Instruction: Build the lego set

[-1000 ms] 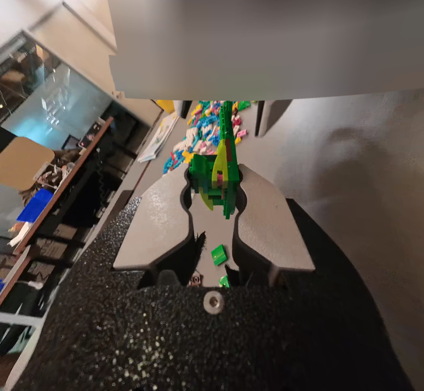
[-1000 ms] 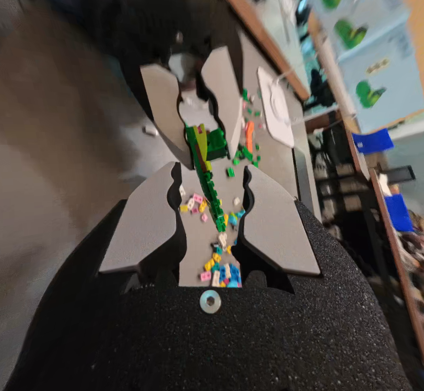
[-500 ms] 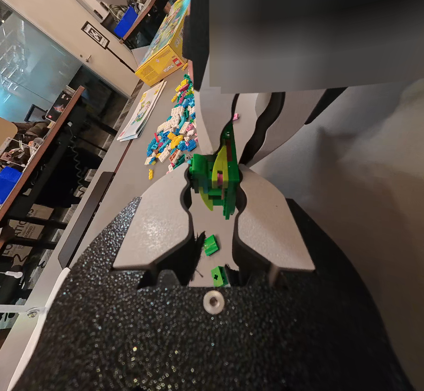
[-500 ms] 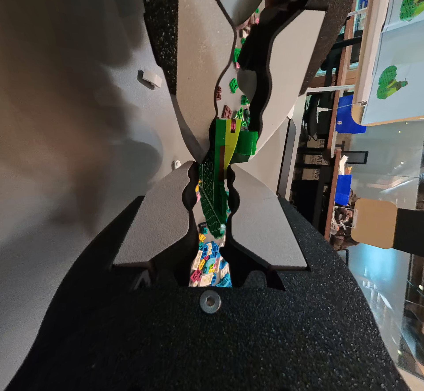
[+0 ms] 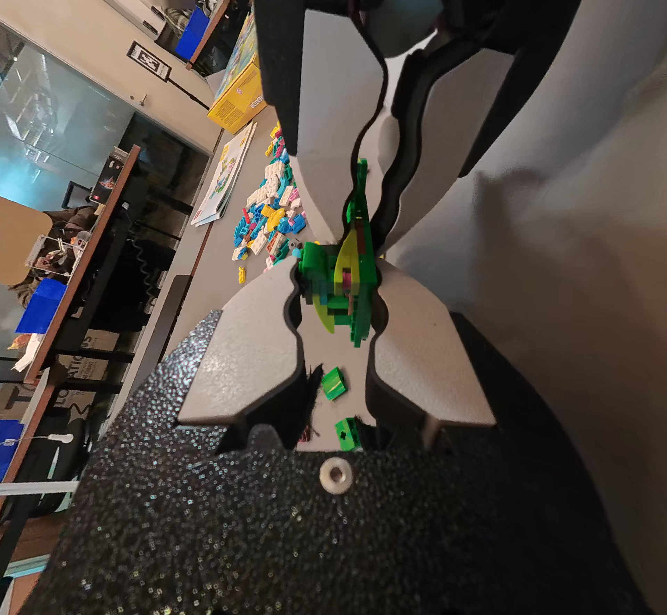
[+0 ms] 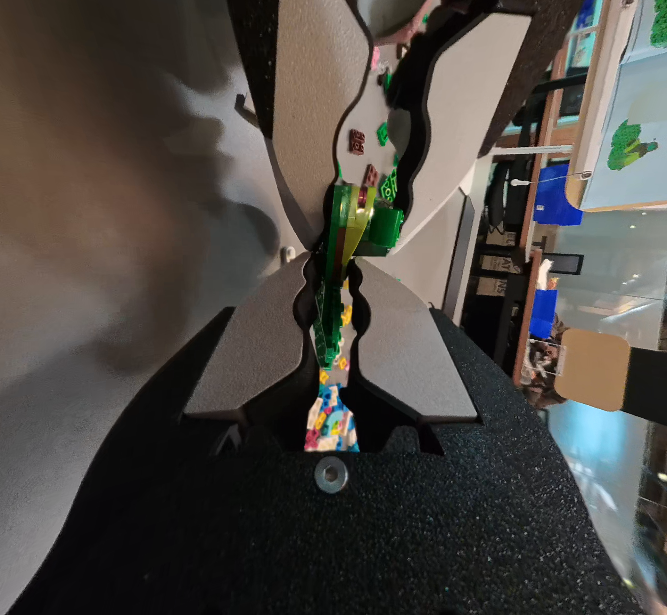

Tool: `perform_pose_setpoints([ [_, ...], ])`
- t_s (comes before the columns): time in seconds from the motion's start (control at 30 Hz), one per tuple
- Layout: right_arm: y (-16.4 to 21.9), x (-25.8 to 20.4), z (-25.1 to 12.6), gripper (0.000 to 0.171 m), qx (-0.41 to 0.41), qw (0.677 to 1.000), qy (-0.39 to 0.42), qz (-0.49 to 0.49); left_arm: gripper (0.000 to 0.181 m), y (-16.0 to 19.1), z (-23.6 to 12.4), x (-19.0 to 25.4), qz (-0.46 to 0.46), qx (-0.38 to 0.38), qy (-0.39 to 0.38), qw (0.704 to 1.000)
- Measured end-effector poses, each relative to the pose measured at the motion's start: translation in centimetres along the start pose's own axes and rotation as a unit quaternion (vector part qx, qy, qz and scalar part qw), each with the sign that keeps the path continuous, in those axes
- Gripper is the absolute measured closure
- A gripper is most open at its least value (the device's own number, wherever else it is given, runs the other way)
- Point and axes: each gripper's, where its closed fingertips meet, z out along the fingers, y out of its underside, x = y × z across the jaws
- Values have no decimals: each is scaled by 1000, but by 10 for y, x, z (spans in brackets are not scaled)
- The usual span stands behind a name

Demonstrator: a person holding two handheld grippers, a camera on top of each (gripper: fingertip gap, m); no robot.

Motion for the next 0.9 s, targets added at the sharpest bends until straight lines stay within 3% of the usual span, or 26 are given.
perform_pose_setpoints([
  [0.07,0,0,1,156,12,1000,-4,13,147,1,1,0,-13,7,2,1000],
  [0.13,1,-1,-2,124,21,1000,-14,-1,147,3,0,-5,-8,13,-17,1000],
  [0.2,-2,4,-9,114,70,997,-8,-25,147,6,-4,-15,15,19,-56,998],
  [0.3,13,47,-26,114,130,986,102,11,147,10,-11,-24,42,27,-94,994],
  [0.33,26,63,-32,104,133,980,139,48,147,11,-12,-28,48,29,-110,992],
  [0.43,59,103,-58,109,155,941,260,148,147,14,-17,-35,65,35,-137,988],
  [0.57,70,121,-92,114,237,871,351,249,147,16,-20,-41,79,37,-172,981],
  [0.63,79,123,-101,124,229,851,393,262,147,15,-19,-40,83,40,-174,980],
  [0.9,87,122,-91,133,138,856,417,273,147,5,-14,-25,129,45,-162,977],
])
